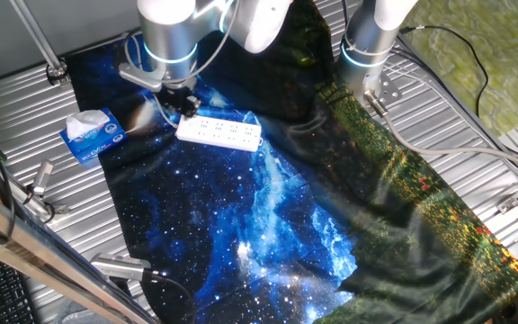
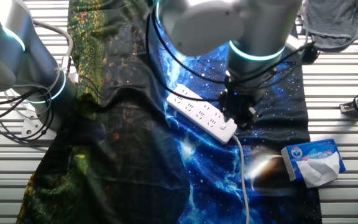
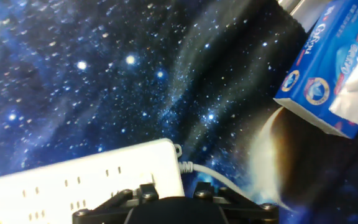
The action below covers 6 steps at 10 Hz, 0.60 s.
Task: Turn off the power strip by pressing the button
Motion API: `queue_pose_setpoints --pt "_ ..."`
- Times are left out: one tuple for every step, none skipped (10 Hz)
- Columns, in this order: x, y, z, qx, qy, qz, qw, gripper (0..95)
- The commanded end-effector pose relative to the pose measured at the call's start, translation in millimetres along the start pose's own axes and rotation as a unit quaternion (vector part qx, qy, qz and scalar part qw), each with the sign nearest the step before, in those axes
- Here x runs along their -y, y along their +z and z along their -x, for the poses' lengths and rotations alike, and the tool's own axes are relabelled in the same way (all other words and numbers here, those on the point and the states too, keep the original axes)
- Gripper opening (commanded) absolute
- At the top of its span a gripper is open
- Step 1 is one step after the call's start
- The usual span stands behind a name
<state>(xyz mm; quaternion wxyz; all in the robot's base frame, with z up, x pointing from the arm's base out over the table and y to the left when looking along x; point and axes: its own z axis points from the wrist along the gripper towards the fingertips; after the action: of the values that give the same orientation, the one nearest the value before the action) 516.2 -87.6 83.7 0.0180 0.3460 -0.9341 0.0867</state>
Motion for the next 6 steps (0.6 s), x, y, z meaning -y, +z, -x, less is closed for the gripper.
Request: queue_pose_setpoints --pt "-1.0 -9.5 0.7 -0.002 0.007 0.005 1.0000 0.0" --pt "1.9 -11.5 3.6 -0.001 0.009 0.006 0.9999 0.0" --pt "2.9 -12.8 4.7 0.000 0.017 0.007 0.9998 0.0" --pt "3.6 -13.9 5.5 0.002 0.020 0.009 0.9998 0.0" --pt "4.3 -14.6 6.3 0.000 0.031 0.012 0.9994 0.0" --pt "4.4 -14.6 6.3 -0.003 0.036 0.012 0.9993 0.0"
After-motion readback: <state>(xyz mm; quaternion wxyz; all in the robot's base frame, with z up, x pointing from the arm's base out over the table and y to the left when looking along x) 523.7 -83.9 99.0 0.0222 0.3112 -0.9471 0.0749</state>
